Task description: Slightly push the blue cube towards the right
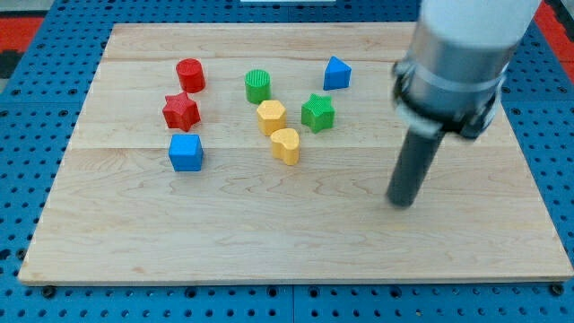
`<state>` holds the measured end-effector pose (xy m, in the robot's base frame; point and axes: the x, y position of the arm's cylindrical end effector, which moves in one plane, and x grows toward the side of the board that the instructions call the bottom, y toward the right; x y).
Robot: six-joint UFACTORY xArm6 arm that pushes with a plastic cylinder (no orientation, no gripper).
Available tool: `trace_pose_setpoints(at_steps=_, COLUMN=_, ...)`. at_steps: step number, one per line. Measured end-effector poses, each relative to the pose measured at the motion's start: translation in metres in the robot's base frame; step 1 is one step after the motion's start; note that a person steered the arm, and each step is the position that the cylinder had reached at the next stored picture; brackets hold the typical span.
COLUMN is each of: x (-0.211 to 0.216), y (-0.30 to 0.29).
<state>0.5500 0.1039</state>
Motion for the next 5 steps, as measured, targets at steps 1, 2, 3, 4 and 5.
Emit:
trace_pose_setpoints(at_steps=1, x=0.041, y=-0.139)
trace_pose_setpoints(at_steps=2, x=0.021, y=-0.291)
trace_pose_setpoints(at_steps=3, x=-0.049, y=-0.368)
trace_pose_setpoints(at_steps=4, x=-0.084, y=-0.305)
trace_pose_setpoints(at_steps=5, x=-0.092, y=-0.274)
